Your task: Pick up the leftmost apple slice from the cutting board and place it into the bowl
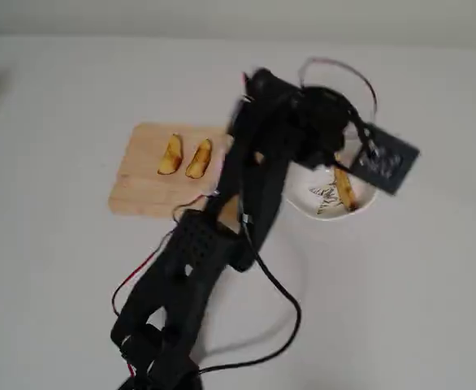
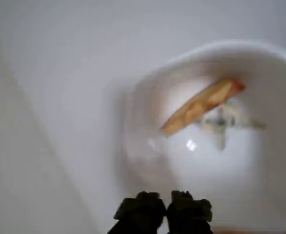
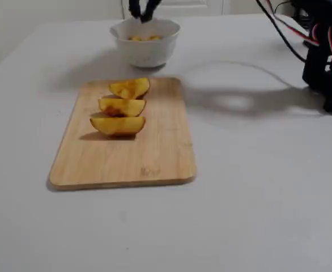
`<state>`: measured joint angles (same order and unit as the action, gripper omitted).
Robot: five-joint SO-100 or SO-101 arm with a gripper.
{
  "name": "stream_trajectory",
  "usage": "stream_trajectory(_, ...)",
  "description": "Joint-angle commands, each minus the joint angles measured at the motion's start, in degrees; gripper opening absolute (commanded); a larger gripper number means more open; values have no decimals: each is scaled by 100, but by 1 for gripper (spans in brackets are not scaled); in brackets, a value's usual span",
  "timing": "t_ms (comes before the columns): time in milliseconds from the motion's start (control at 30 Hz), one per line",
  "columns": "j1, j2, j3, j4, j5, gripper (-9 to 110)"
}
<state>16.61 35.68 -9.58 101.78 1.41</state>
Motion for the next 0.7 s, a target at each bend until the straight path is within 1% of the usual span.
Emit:
stream_trajectory(0,-413,1925,-70,202,0,0)
stream_trajectory(333,-1318,5124,-26,202,-316,0)
stream_trajectory(667,-1415,7989,167,193,-325,0)
